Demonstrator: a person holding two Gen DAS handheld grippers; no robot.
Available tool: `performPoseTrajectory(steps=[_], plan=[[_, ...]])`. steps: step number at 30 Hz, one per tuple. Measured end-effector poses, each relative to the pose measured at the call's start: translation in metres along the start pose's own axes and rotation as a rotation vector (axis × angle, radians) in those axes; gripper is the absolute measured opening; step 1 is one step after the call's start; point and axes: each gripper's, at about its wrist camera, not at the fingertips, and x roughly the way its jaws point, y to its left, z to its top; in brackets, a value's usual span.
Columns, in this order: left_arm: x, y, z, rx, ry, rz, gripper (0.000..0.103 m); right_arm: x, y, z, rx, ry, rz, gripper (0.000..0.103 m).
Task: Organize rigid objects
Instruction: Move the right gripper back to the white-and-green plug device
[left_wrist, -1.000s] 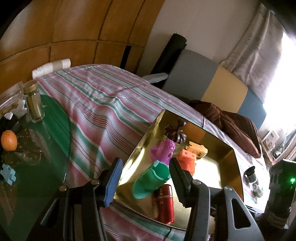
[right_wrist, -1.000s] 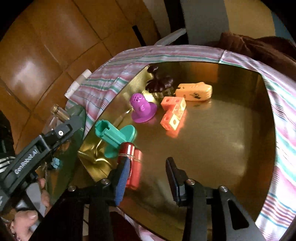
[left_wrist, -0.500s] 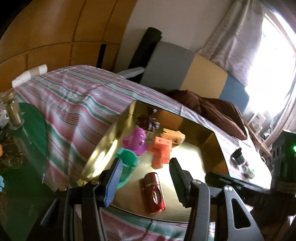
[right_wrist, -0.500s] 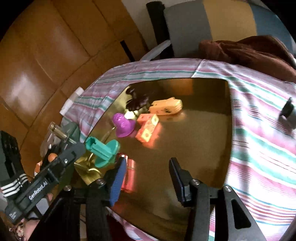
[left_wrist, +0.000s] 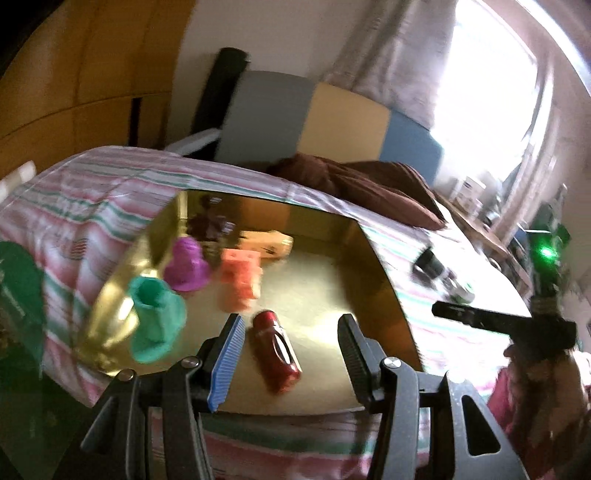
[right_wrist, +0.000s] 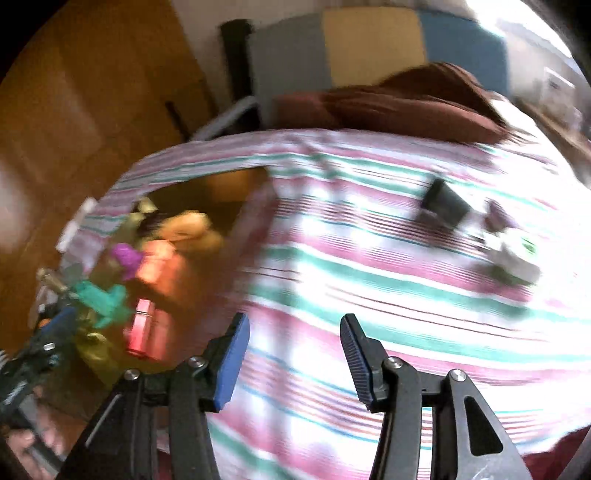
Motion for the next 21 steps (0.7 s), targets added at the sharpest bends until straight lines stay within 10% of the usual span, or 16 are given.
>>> performPoseTrajectory(steps=[11, 21], plan=[[0.008, -0.055, -0.017, 0.112, 0.056, -0.109, 0.053, -0.014, -0.137, 0.031, 0.027, -0.022, -0.266, 0.061], [0.008, -0.071, -0.023, 0.154, 0.084, -0.066, 0.053, 0.021, -0.188, 0.056, 0.095, -0.047, -0.171, 0.061]])
